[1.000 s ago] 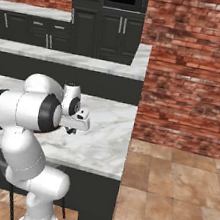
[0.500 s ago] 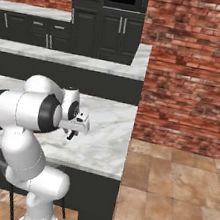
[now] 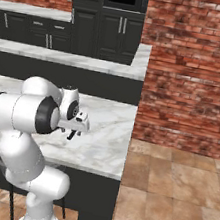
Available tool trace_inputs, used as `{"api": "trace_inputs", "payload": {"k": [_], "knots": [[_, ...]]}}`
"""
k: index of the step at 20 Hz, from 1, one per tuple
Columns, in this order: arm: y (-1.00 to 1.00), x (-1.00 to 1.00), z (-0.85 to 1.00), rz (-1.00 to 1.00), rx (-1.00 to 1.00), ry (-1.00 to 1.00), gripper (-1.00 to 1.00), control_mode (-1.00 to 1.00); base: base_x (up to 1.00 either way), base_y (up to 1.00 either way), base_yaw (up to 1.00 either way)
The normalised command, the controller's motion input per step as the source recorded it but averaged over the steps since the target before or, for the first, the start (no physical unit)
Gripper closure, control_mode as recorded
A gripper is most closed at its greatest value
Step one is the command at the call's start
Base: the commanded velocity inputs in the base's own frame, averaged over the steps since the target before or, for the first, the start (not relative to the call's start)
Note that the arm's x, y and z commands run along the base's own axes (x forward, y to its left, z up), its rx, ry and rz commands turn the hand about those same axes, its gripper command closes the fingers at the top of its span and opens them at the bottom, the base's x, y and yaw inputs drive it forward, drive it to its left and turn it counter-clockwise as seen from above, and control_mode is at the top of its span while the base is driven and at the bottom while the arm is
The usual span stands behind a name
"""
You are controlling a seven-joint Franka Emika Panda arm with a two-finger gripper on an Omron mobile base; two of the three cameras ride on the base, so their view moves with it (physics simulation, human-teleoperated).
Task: Retrieve the butter from the fridge and place it on a plate on the dining table. Then retrieve the butter knife by the fridge and place it near the plate.
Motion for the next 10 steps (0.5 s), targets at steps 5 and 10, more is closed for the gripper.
{"api": "trace_inputs", "payload": {"k": [5,10], "knots": [[-0.07,-0.21,1.0,-0.02,0.02,0.14,-1.0,-1.0,0.0,0.0,0.0],[0.0,-0.74,0.91,0.0,0.06,0.02,-1.0,-1.0,0.0,0.0,0.0]]}}
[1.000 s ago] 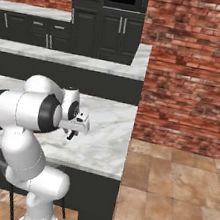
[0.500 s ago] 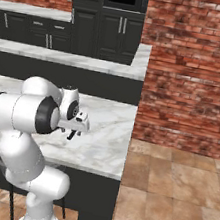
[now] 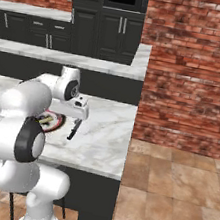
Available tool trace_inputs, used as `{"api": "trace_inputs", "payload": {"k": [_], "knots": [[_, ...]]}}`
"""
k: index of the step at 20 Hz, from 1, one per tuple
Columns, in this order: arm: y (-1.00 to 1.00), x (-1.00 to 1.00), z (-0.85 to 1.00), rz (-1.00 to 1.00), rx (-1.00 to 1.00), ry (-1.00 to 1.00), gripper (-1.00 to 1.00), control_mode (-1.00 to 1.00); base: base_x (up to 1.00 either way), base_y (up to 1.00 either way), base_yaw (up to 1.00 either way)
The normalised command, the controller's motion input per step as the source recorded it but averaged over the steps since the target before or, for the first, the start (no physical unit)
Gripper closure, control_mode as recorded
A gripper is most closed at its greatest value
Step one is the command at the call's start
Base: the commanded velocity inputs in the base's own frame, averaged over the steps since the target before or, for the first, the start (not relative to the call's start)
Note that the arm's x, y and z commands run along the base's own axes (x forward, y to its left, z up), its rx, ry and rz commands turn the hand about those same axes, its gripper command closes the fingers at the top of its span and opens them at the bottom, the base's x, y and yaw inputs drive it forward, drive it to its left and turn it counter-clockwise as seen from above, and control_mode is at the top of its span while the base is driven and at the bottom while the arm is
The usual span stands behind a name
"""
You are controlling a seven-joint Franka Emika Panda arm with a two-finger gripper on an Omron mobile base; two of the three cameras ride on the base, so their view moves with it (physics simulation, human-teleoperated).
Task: Retrieve the butter from the fridge and place it on a plate on the dining table. Then retrieve the butter knife by the fridge and place it near the plate.
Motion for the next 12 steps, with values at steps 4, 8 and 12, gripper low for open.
{"api": "trace_inputs", "payload": {"k": [4,8,12], "knots": [[0.21,-0.87,0.88,0.02,0.0,-0.03,-1.0,-1.0,0.0,0.0,0.0],[0.2,-0.58,0.84,0.01,0.0,0.0,-1.0,-1.0,0.0,0.0,0.0],[0.13,-0.54,0.46,0.0,0.0,0.0,-1.0,-1.0,0.0,0.0,0.0]]}}
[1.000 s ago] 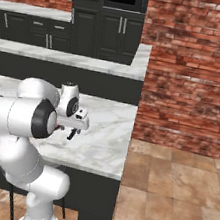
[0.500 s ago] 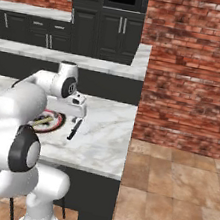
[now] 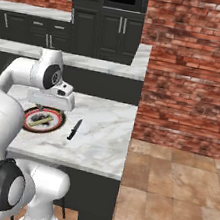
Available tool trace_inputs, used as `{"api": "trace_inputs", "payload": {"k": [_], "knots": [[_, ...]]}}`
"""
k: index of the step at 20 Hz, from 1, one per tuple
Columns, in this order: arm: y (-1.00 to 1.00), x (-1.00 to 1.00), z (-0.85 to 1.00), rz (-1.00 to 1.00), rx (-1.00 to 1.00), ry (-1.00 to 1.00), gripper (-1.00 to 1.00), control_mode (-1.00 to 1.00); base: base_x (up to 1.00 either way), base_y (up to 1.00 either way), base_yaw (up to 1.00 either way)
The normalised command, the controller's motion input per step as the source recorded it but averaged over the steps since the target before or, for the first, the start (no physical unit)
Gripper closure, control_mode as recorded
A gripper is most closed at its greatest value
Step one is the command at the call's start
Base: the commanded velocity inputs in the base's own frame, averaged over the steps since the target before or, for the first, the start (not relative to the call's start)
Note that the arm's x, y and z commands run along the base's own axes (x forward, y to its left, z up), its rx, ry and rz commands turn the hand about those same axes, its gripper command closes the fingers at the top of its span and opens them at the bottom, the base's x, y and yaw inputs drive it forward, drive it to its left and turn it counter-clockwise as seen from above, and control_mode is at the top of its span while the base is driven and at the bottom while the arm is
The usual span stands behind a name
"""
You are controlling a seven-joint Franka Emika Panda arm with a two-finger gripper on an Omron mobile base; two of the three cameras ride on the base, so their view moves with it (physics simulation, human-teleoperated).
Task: Retrieve the butter from the fridge and place it on a plate on the dining table. Then retrieve the butter knife by the fridge and place it near the plate.
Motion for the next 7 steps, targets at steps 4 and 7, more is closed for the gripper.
{"api": "trace_inputs", "payload": {"k": [4,7], "knots": [[0.1,-0.66,0.46,0.0,0.0,0.0,-1.0,-1.0,0.0,0.0,0.0],[0.04,-0.63,0.36,0.0,0.0,0.0,-1.0,-1.0,0.0,0.0,0.0]]}}
